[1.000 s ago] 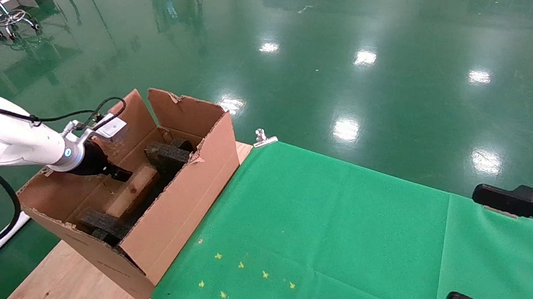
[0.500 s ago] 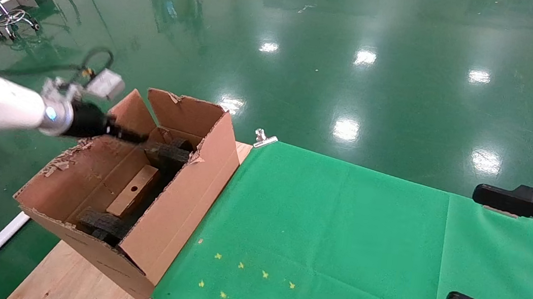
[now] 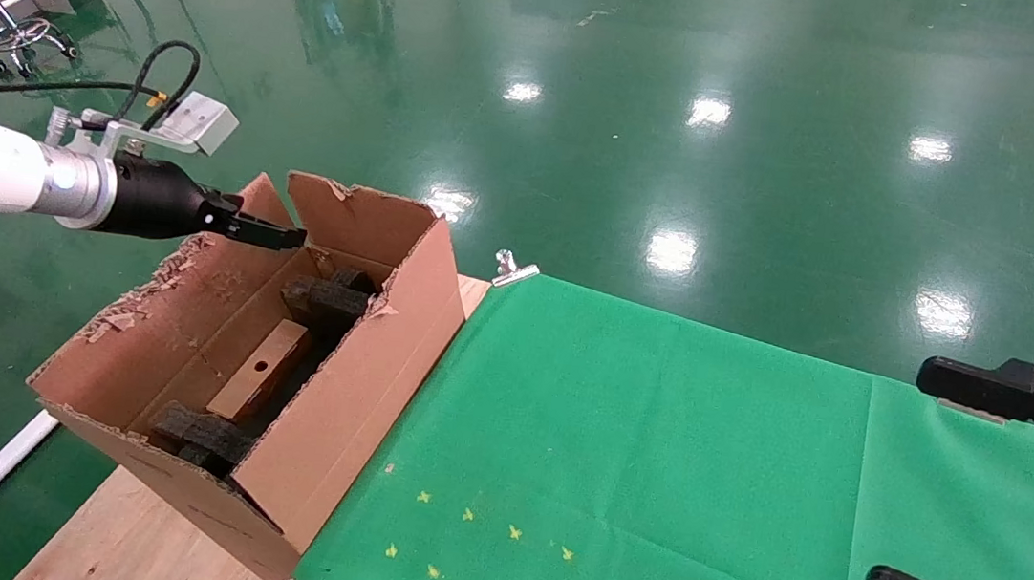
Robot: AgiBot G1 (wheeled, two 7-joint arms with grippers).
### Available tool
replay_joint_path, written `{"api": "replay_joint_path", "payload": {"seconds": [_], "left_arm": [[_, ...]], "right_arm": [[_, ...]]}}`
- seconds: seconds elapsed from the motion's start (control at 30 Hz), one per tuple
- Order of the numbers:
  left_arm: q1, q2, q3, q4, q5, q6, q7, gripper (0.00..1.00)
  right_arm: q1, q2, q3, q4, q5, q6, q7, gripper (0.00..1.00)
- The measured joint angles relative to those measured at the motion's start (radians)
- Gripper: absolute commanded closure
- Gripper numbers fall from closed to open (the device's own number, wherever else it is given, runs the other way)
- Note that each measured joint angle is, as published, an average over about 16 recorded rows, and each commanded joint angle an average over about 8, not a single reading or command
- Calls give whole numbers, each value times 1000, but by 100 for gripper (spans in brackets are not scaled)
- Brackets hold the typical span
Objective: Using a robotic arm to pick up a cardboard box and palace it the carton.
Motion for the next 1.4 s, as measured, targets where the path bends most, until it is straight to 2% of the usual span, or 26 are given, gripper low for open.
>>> {"api": "replay_joint_path", "payload": {"seconds": [0.33,1.4], "left_arm": [[79,-14,-49,-115,-108,52,35,0],[456,-87,-288,-674,-631,309,203,0]], "right_arm": [[0,0,0,0,0,0,0,0],[0,0,0,0,0,0,0,0]]}}
